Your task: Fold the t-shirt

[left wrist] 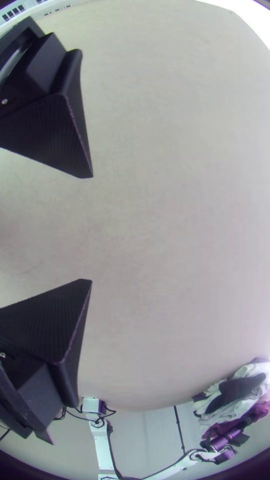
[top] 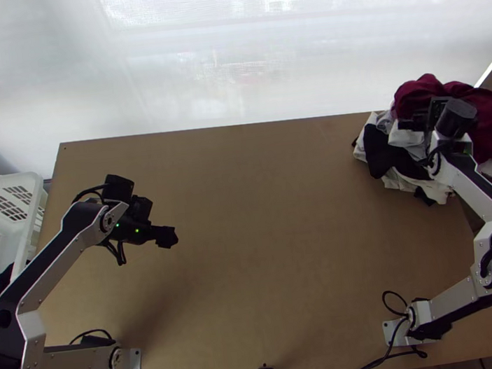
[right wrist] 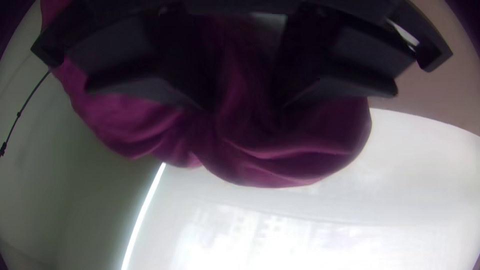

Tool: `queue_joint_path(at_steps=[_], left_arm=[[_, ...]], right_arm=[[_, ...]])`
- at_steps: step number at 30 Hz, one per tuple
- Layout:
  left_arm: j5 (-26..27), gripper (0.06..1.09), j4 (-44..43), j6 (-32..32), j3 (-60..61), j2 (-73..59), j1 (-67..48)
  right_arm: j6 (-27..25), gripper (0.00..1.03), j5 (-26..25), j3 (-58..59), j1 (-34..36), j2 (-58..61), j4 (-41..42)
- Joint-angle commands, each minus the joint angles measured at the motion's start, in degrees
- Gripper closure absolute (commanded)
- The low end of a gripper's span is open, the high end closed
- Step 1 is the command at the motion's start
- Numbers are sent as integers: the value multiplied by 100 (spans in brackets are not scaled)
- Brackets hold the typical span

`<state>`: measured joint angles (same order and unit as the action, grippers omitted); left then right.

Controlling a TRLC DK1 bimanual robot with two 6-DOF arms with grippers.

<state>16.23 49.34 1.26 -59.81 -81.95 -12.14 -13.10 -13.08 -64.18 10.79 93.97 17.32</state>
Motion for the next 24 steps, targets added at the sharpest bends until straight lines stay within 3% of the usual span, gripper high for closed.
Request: queue_joint_path(at_steps=[1,10,18,21,24], left_arm=[[-14,10,-118,-91,31,250,1],[-515,10,-311,-64,-57,1296,1],[-779,10,-856,-47,172,2588,423],[-1561,10,-1296,6,550,3115,493],[-1922,10,-1770,50,1059,3827,625]], right_arm=[[1,5,34,644,-156,-520,-150],[-17,5,34,547,-437,-1505,-133],[36,5,-1,1145,-1826,-3184,-308],[915,5,7,1127,-2177,-3632,-1319],[1117,5,7,1259,-2397,-3966,-1934]])
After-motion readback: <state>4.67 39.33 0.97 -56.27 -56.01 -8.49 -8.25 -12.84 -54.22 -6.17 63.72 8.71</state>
